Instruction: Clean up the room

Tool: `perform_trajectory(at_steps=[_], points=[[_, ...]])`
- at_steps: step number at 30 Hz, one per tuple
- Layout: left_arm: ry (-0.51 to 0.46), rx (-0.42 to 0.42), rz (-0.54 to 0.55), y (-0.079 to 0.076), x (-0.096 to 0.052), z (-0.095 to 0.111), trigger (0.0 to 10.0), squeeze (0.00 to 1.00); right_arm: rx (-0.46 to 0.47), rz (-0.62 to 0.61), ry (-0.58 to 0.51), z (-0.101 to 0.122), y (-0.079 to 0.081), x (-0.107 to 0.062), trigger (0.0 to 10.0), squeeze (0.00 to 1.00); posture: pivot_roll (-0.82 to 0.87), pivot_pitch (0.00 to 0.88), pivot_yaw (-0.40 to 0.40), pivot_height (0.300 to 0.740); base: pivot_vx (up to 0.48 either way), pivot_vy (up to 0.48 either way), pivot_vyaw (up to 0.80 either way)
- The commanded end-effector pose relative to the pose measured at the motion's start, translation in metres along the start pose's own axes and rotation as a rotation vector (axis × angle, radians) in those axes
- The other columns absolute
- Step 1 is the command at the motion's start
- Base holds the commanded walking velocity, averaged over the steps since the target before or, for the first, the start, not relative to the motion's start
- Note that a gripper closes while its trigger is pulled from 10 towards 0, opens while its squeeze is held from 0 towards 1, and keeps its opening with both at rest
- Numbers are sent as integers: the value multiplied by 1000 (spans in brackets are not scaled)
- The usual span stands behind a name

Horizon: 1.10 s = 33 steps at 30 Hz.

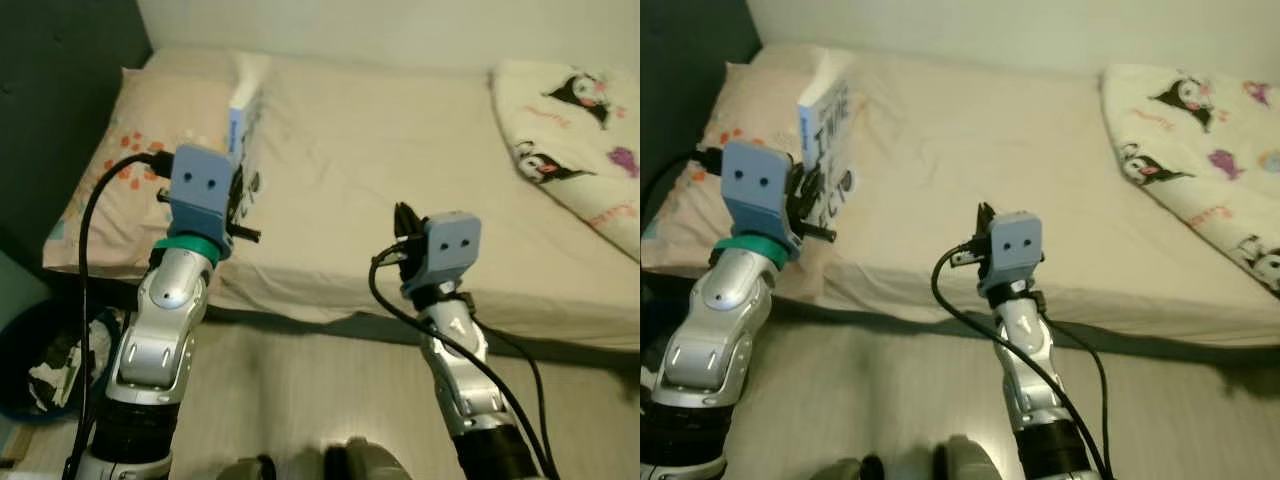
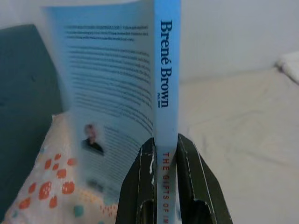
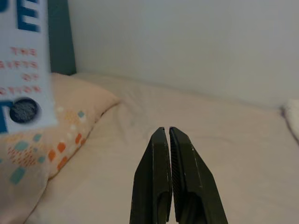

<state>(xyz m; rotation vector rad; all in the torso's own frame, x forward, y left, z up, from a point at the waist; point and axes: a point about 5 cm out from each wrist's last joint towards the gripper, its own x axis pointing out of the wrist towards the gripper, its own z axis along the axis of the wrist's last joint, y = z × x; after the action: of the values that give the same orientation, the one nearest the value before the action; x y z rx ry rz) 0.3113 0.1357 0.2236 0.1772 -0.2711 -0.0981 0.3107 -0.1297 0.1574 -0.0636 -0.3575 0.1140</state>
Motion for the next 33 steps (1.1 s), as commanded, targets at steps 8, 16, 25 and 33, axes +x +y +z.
perform_trajectory(at_steps=[8,16,25,33], points=[[-46,-1,-37,-8,1,8,10000,0,7,-8,8,-3,-2,-3,10000,0,-77,94,7,740,480,0,0],[-46,-10,-50,-11,0,8,10000,0,2,-22,19,-5,-3,-4,10000,0,-78,102,9,740,427,0,0],[-40,-45,-91,-16,-3,7,10000,0,-4,-33,31,-8,-5,-6,10000,0,-76,104,10,740,229,0,0],[40,-54,-151,-28,-16,-17,10000,0,3,-42,61,-16,-6,-10,10000,0,-75,101,11,740,0,0,0]])
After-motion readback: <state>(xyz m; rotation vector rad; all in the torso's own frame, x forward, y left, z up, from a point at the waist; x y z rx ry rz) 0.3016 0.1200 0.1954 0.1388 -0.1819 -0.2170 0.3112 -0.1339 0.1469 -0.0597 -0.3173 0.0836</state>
